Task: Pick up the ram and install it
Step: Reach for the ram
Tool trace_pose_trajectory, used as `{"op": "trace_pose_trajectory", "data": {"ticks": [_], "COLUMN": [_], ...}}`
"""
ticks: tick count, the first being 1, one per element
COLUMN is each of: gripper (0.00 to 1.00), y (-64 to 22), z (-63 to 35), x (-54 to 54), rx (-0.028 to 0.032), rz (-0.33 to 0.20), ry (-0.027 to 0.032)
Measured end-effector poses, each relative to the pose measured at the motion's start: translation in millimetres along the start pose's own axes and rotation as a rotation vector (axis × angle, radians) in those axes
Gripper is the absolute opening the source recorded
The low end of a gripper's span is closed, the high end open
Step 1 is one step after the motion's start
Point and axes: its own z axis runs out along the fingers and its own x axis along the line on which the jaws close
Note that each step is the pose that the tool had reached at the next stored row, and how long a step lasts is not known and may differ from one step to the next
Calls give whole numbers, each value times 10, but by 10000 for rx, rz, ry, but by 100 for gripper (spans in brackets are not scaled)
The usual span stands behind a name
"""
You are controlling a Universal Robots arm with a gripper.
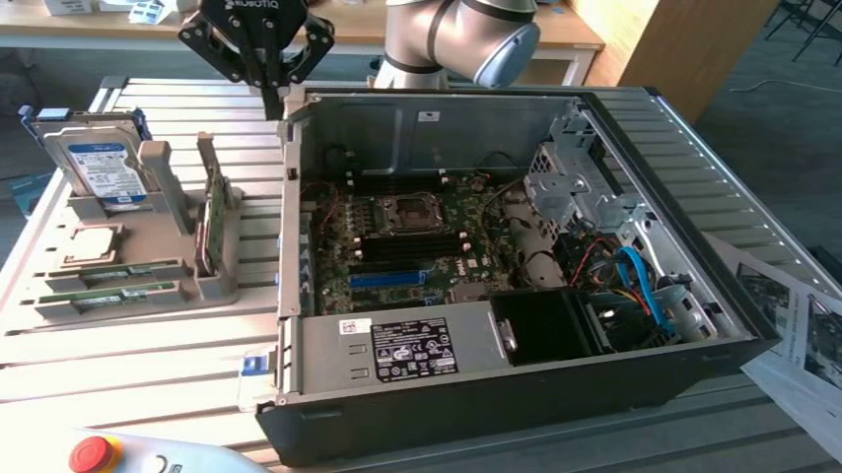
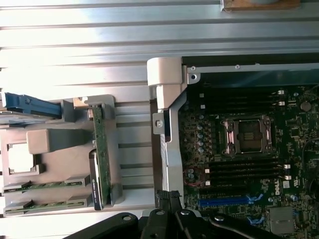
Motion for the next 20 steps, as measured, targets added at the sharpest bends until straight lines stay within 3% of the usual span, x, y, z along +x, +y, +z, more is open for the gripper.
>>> {"op": "trace_pose_trajectory", "data": {"ticks": [20], "gripper": [10], "y": [12], "z": [-6], "x": [275], "rx": [0], "rz": [1], "ry": [-1]}}
